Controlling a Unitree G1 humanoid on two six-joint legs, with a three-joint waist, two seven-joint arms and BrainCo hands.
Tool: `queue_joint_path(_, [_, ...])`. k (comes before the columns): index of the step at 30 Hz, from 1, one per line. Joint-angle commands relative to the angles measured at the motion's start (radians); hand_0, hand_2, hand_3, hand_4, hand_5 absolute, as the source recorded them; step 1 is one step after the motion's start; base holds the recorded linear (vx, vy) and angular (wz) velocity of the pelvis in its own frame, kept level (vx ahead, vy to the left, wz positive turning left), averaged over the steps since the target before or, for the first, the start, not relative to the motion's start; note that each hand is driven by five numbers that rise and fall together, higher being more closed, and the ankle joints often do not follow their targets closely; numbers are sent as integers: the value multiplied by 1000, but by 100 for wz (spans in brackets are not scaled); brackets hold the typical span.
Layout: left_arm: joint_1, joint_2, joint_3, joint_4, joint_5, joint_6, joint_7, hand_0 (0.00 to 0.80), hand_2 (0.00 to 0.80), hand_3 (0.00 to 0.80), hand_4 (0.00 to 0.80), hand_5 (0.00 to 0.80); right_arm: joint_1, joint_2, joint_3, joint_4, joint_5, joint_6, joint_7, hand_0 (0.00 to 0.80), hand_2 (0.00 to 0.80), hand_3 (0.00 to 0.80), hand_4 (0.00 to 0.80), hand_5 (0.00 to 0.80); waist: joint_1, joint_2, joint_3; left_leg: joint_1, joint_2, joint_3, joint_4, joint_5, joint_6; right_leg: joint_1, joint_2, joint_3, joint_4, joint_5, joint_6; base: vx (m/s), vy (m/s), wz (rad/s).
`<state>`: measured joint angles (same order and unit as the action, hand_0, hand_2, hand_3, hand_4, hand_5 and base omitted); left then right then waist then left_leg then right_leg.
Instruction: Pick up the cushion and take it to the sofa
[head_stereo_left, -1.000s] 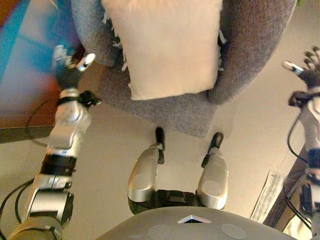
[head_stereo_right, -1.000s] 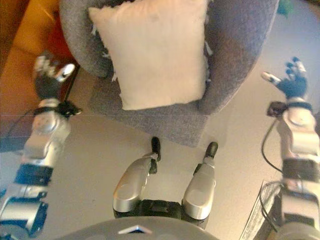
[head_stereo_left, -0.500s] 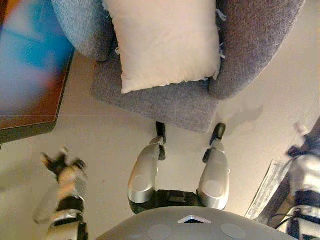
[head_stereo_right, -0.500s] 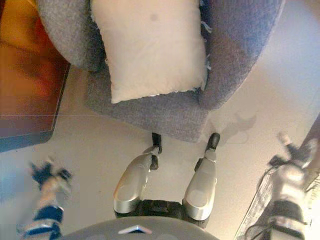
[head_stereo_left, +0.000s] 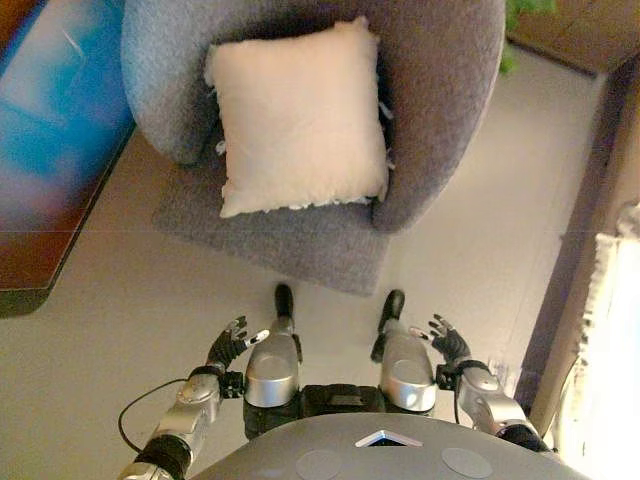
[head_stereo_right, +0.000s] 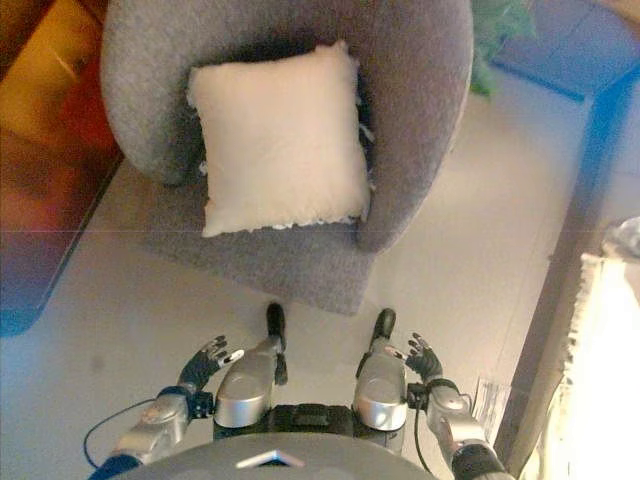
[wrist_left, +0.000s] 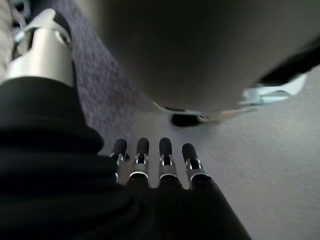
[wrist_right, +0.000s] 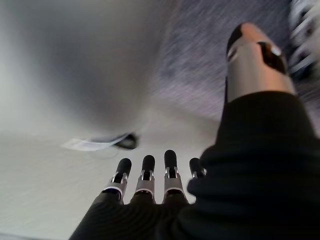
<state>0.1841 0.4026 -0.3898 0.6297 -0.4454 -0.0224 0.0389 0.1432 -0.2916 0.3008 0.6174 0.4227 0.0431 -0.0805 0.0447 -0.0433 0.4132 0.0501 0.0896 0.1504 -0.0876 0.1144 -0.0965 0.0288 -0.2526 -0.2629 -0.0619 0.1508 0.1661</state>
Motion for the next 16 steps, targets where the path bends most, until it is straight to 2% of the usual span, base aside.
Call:
queue_joint_path(1, [-53,-92,-104,29,-10,87,-5,0,0,0,0,0,-10,13,84,-15,19,29,12,0,0,0,0,0,-9,27,-126,23,11,-27,42,-95,35,-13,-38,-2,62,-10,52,-3,-47,3])
queue_joint_path(4, [-105,-98,-112,104,11,160,-18,0,0,0,0,0,-28,14,105,75,-41,56,13,0,0,0,0,0,-25,26,-169,64,11,-19,38,-102,39,21,-28,7,66,-26,42,-43,-40,-2])
queue_joint_path(8, [-152,-108,-110,223,92,215,1,0,0,0,0,0,-47,26,107,213,-78,90,1,0,0,0,0,0,-40,20,-218,105,13,-6,36,-115,46,60,-16,19,67,-44,31,-46,-40,-6])
queue_joint_path(10, [-161,-131,-76,334,68,257,-4,0,0,0,0,0,-51,42,87,284,-103,100,6,0,0,0,0,0,-49,18,-241,133,16,3,21,-117,49,85,-6,29,61,-53,25,-7,-41,-6])
queue_joint_path(12, [-163,-148,-34,425,88,256,-7,0,0,0,0,0,-47,58,68,347,-143,92,8,0,0,0,0,0,-56,17,-257,153,18,7,7,-121,50,101,2,36,57,-62,21,9,-37,-16])
queue_joint_path(16, [-160,-160,28,518,136,254,-14,0,0,0,0,0,-34,82,27,453,-160,78,-7,0,0,0,0,0,-66,16,-281,163,22,8,0,-134,48,122,16,45,46,-74,16,7,-42,-15])
